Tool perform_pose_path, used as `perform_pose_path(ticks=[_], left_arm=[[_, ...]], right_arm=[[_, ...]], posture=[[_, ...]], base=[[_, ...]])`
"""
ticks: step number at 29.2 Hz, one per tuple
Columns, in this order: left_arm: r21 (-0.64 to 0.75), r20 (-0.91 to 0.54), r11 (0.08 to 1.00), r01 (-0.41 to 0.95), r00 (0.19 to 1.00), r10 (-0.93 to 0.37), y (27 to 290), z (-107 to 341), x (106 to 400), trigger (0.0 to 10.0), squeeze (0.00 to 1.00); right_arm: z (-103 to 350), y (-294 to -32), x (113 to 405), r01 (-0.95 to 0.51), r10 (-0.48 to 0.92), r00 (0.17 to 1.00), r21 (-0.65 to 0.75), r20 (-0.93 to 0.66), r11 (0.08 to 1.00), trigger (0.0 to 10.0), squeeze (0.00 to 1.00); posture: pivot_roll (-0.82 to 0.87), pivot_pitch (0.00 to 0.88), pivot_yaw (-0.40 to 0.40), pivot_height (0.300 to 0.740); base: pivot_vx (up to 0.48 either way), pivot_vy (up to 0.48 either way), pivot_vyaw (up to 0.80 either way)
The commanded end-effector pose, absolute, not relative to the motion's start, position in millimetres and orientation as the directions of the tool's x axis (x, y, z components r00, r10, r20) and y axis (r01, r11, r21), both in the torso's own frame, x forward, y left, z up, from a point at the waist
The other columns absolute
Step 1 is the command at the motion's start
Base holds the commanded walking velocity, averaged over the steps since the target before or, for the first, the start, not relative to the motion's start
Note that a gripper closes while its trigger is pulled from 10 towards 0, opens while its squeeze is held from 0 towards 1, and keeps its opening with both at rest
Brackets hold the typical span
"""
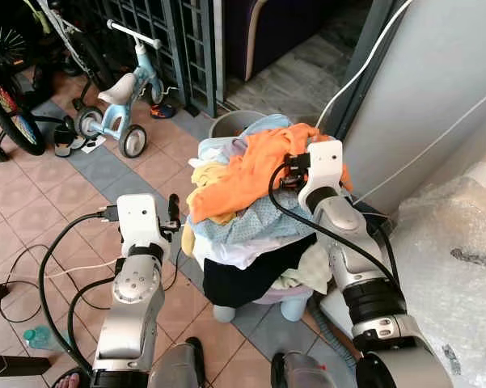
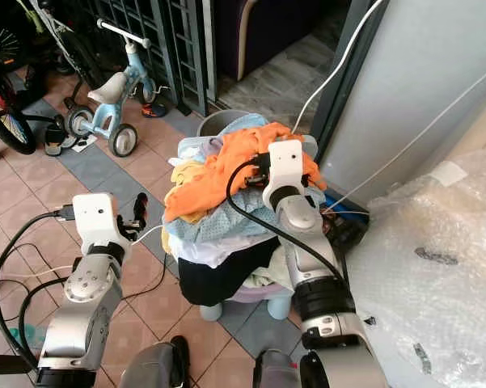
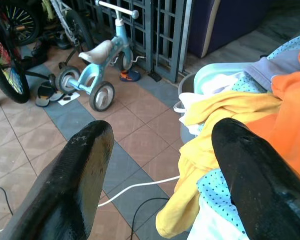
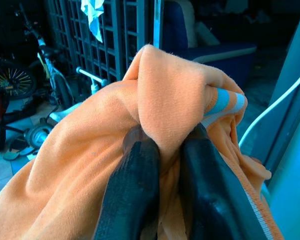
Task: Clothes washing
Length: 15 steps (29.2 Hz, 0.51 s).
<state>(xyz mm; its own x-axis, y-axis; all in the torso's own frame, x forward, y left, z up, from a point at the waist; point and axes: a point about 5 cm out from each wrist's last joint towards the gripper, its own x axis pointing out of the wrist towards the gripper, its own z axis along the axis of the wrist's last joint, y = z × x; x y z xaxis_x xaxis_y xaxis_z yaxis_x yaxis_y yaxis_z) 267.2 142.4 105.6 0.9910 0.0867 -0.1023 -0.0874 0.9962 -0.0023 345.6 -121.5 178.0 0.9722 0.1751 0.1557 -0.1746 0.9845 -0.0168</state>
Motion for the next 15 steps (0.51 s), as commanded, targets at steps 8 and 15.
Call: perform_pose_path(ticks=[8,15], left_arm=[[0.005,-0.105,0.997,-0.077,0.991,0.077,141.0,103.8,270.2,10.0,0.00],[0.005,-0.080,0.998,-0.058,0.995,0.058,141.7,106.6,271.6,10.0,0.00]], right_arm=[[206.1,-130.8,340.7,-0.130,0.130,0.946,-0.020,0.299,0.991,0.0,0.00],[212.3,-131.7,342.1,-0.110,0.121,0.939,-0.054,0.321,0.993,0.0,0.00]], posture=[[0.00,0.114,-0.005,0.740],[0.00,0.098,-0.004,0.740]], base=[[-0.138,0.000,0.00],[0.000,0.000,0.00]])
